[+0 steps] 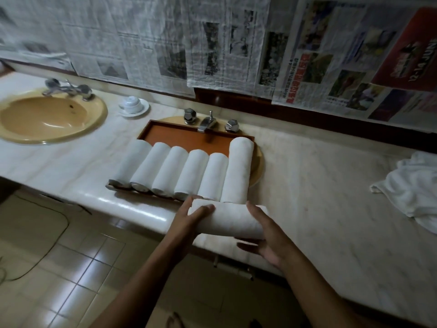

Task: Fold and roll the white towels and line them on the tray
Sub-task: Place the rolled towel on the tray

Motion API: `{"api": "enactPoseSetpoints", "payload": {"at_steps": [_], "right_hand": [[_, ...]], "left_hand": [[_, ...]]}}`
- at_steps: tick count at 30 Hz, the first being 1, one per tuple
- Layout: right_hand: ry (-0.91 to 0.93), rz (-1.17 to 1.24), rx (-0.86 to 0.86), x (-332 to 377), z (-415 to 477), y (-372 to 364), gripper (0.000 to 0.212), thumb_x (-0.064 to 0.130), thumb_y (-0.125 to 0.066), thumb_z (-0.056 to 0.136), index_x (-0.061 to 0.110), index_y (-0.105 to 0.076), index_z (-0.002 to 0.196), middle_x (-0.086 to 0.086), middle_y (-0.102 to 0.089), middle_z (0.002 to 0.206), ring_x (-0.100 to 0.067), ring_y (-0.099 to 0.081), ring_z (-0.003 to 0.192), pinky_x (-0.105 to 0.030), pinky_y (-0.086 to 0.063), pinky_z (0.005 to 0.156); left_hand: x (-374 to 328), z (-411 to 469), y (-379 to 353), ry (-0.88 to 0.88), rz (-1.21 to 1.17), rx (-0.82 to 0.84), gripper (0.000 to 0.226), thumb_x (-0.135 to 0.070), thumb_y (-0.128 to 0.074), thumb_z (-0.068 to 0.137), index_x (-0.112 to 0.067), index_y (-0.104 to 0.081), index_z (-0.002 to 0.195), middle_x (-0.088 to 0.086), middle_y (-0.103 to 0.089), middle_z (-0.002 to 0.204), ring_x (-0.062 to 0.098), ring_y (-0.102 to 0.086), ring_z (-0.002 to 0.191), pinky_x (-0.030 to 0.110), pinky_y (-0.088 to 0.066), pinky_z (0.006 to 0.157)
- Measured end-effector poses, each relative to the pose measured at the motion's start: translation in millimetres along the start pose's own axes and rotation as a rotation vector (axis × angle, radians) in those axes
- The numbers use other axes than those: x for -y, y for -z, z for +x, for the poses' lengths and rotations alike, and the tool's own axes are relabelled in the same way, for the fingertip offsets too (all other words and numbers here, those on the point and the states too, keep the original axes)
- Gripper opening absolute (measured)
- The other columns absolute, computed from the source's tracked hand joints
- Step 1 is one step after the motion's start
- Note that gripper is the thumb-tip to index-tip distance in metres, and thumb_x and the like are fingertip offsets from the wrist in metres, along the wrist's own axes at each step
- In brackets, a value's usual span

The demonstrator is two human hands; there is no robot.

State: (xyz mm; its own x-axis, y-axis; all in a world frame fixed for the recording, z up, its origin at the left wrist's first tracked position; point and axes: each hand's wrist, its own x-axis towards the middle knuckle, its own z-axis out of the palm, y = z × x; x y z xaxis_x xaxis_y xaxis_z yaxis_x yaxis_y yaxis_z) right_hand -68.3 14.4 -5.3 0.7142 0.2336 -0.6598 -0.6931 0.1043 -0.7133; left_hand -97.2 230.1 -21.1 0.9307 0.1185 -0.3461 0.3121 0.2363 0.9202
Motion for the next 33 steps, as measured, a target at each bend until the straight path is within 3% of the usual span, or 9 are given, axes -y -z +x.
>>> {"api": "enactPoseSetpoints", "payload": {"at_steps": [6,9,12,16,19,23,27,30,33], "right_hand": [[0.367,-0.11,-0.124,2.5,20.0,-91.6,0.012,0.054,-0.064,0.09,0.055,-0.067,0.101,0.008,-0.062,0.125,-0.018,-0.058,0.117,-0.047,-0.054,0.1],[0.473,-0.203,-0.193,0.5,26.1,-128.1,0.032,0.058,-0.061,0.083,0.044,-0.064,0.112,0.012,-0.062,0.122,-0.016,-0.057,0.116,-0.044,-0.054,0.098],[0.535,-0.201,-0.236,3.0,27.5,-156.4,0.015,0.037,-0.062,0.096,0.032,-0.063,0.111,0.012,-0.063,0.114,-0.013,-0.058,0.111,-0.036,-0.054,0.088],[0.543,-0.229,-0.245,9.8,37.6,-182.2,0.025,0.05,-0.058,0.083,0.038,-0.063,0.105,0.014,-0.064,0.111,-0.013,-0.059,0.109,-0.037,-0.055,0.087],[0.539,-0.28,-0.237,22.6,52.5,-194.5,0.027,0.052,-0.053,0.083,0.04,-0.061,0.106,0.013,-0.061,0.114,-0.015,-0.057,0.109,-0.042,-0.055,0.091],[0.517,-0.283,-0.229,42.5,81.7,-201.6,0.014,0.04,-0.05,0.1,0.034,-0.061,0.107,0.013,-0.059,0.111,-0.012,-0.055,0.107,-0.041,-0.05,0.092],[0.506,-0.298,-0.247,66.2,121.4,-212.4,0.016,0.033,-0.042,0.107,0.031,-0.058,0.108,0.013,-0.057,0.108,-0.007,-0.054,0.101,-0.029,-0.046,0.078],[0.511,-0.301,-0.301,92.8,157.6,-231.2,0.021,0.044,-0.042,0.104,0.032,-0.058,0.099,0.009,-0.06,0.104,-0.011,-0.057,0.1,-0.036,-0.05,0.085],[0.495,-0.32,-0.358,118.5,191.9,-243.2,0.034,0.055,-0.042,0.084,0.031,-0.063,0.095,0.006,-0.065,0.101,-0.02,-0.062,0.1,-0.05,-0.054,0.094]], "left_hand": [[-28.0,6.2,76.3,-0.01,-0.01,-0.023,0.049,-0.049,-0.076,0.071,-0.023,-0.065,0.111,0.007,-0.067,0.113,0.024,-0.066,0.107,0.039,-0.055,0.082],[-37.0,9.7,107.5,-0.015,-0.009,-0.058,0.045,-0.05,-0.072,0.074,-0.024,-0.065,0.11,0.005,-0.067,0.113,0.024,-0.064,0.108,0.043,-0.055,0.086],[-46.8,15.9,126.0,-0.015,-0.006,-0.14,0.047,-0.055,-0.067,0.074,-0.023,-0.064,0.109,0.005,-0.066,0.115,0.022,-0.063,0.108,0.04,-0.052,0.087],[-59.8,27.4,138.8,-0.056,-0.024,-0.213,0.039,-0.055,-0.059,0.084,-0.023,-0.065,0.106,0.002,-0.065,0.109,0.02,-0.061,0.104,0.036,-0.047,0.083],[-71.2,41.1,146.9,-0.06,0.002,-0.213,0.023,-0.038,-0.052,0.101,-0.018,-0.062,0.108,0.002,-0.062,0.105,0.019,-0.059,0.098,0.034,-0.045,0.075],[-89.7,70.6,155.6,-0.012,0.066,-0.209,0.025,-0.036,-0.045,0.104,-0.016,-0.059,0.111,0.004,-0.059,0.103,0.017,-0.057,0.093,0.031,-0.044,0.068],[-107.8,117.7,167.9,-0.028,0.14,-0.232,0.038,-0.051,-0.052,0.096,-0.019,-0.059,0.115,0.008,-0.062,0.113,0.024,-0.061,0.103,0.037,-0.048,0.075],[-122.0,173.4,185.4,-0.038,0.191,-0.273,0.047,-0.055,-0.061,0.086,-0.013,-0.067,0.107,0.013,-0.068,0.111,0.029,-0.067,0.101,0.04,-0.053,0.076],[-142.0,207.5,194.9,-0.056,0.179,-0.243,0.032,-0.042,-0.061,0.091,-0.012,-0.066,0.099,0.009,-0.065,0.101,0.023,-0.064,0.09,0.037,-0.049,0.068]]}}
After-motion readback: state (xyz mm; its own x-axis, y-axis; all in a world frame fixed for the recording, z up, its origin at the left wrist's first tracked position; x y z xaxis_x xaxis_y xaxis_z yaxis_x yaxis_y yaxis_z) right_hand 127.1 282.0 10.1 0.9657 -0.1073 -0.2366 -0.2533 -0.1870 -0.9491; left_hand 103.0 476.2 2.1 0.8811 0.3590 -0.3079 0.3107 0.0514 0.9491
